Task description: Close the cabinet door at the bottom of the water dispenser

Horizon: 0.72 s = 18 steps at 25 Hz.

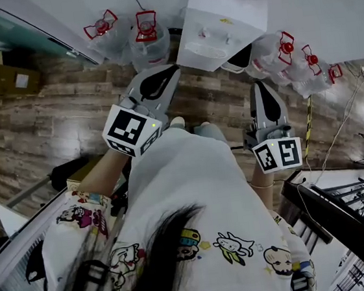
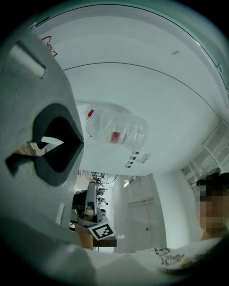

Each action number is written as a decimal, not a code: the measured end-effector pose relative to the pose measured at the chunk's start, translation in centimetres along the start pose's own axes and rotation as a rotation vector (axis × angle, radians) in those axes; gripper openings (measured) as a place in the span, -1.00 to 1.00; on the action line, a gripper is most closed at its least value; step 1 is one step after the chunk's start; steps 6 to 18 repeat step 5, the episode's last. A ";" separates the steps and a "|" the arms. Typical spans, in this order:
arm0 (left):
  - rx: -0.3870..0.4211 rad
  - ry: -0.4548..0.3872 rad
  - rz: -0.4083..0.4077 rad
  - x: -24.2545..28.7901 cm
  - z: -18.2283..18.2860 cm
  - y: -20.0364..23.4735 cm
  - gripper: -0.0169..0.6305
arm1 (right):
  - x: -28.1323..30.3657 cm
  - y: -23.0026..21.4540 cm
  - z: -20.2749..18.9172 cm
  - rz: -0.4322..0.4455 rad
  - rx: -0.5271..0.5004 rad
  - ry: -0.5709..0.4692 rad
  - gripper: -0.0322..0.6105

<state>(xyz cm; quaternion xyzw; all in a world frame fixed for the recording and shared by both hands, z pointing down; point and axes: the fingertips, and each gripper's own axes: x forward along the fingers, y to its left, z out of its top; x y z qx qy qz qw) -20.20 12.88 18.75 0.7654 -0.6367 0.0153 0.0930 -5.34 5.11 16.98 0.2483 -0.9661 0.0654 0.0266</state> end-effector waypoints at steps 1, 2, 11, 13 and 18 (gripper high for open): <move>0.002 0.001 -0.001 0.0 -0.1 0.0 -0.95 | -0.1 0.0 0.0 -0.001 -0.001 -0.001 -0.88; 0.003 0.001 -0.002 -0.1 -0.1 0.0 -0.95 | -0.2 -0.1 0.0 -0.002 0.000 -0.003 -0.88; 0.010 -0.001 -0.005 -0.2 -0.1 0.2 -0.95 | -0.3 0.0 -0.2 -0.006 0.005 -0.010 -0.88; 0.010 -0.001 -0.005 -0.2 -0.1 0.2 -0.95 | -0.3 0.0 -0.2 -0.006 0.005 -0.010 -0.88; 0.010 -0.001 -0.005 -0.2 -0.1 0.2 -0.95 | -0.3 0.0 -0.2 -0.006 0.005 -0.010 -0.88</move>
